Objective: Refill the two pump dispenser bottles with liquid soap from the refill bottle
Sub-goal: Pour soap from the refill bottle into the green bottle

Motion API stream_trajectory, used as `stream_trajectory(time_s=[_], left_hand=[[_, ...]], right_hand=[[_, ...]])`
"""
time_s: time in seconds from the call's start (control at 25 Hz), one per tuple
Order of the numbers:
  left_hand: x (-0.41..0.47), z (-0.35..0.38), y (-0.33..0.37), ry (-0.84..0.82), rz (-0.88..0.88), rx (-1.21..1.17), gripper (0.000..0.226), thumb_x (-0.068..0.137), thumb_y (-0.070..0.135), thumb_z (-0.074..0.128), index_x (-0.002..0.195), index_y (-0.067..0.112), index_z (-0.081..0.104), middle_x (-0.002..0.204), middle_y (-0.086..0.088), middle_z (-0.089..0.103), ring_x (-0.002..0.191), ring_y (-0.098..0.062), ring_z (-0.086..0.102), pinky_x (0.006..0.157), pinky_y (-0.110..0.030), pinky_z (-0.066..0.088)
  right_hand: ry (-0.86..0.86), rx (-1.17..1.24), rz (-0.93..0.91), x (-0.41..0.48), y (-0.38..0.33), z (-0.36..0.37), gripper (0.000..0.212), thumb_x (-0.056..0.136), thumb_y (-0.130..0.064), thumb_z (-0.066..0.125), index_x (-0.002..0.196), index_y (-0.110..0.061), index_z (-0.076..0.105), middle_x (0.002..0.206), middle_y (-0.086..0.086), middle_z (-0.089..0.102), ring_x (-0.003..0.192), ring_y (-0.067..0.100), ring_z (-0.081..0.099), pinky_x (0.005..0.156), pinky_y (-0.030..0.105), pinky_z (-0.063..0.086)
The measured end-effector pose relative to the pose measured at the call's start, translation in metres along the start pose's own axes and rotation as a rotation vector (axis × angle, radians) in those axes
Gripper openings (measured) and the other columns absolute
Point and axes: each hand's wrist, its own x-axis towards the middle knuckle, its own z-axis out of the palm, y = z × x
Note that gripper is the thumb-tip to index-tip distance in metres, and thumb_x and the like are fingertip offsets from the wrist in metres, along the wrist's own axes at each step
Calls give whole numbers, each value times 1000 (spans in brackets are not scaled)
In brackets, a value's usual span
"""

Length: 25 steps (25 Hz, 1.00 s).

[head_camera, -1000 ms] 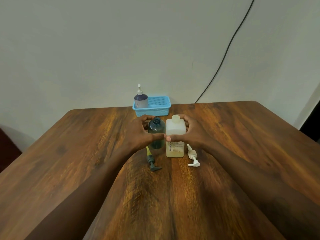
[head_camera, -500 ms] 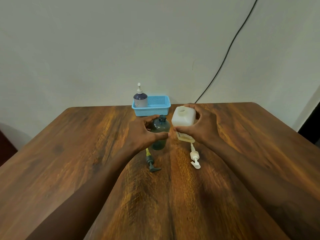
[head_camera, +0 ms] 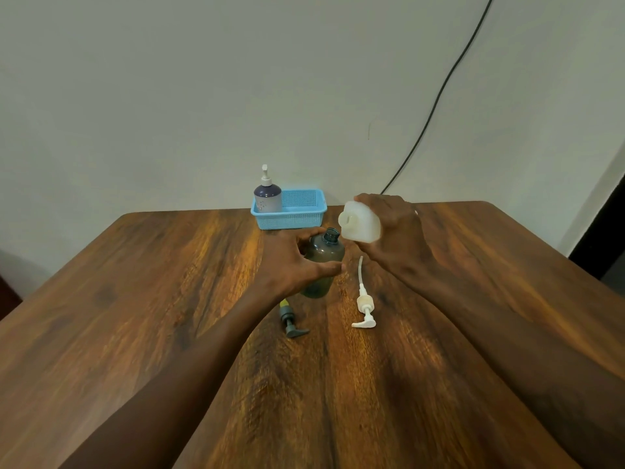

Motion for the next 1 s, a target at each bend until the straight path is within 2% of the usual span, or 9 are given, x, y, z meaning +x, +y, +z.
stream_trajectory(time_s=[0.08, 0.2, 0.56, 0.72, 1.0], left_hand=[[1, 2, 1, 3, 1, 9, 74, 66, 44, 93, 131, 21, 66, 122, 7, 70, 100, -2, 64, 74, -4, 48], [1, 4, 3, 1, 8, 18, 71, 67, 44, 92, 130, 21, 67, 123, 5, 71, 100, -1, 62, 73, -3, 48], [-1, 3, 7, 11, 2, 8, 70, 68, 40, 93, 129, 17, 67, 124, 3, 71, 96, 2, 60, 71, 4, 44], [0, 2, 8, 6, 0, 24, 70, 69, 42, 92, 130, 17, 67, 124, 3, 71, 99, -3, 64, 68, 2, 45], [-1, 2, 8, -1, -6, 32, 71, 68, 42, 93, 130, 20, 67, 125, 1, 72, 98, -1, 62, 69, -1, 46]], right_hand=[[12, -75, -68, 2, 2, 0, 68, 64, -18, 96, 123, -2, 65, 113, 21, 71, 97, 39, 70, 91, 47, 51], [4, -111, -128, 4, 6, 2, 74, 59, -13, 98, 124, -1, 65, 115, 22, 71, 99, 41, 69, 90, 55, 54], [-9, -128, -168, 9, 6, 3, 77, 55, -8, 98, 125, -3, 64, 116, 21, 70, 100, 42, 69, 91, 57, 52], [-5, -151, -200, 11, 4, -1, 77, 54, -3, 97, 124, -2, 65, 114, 22, 71, 99, 43, 69, 91, 60, 52], [-29, -167, -208, 12, 3, -2, 77, 56, -4, 97, 125, -4, 65, 117, 21, 70, 103, 42, 68, 94, 60, 51]])
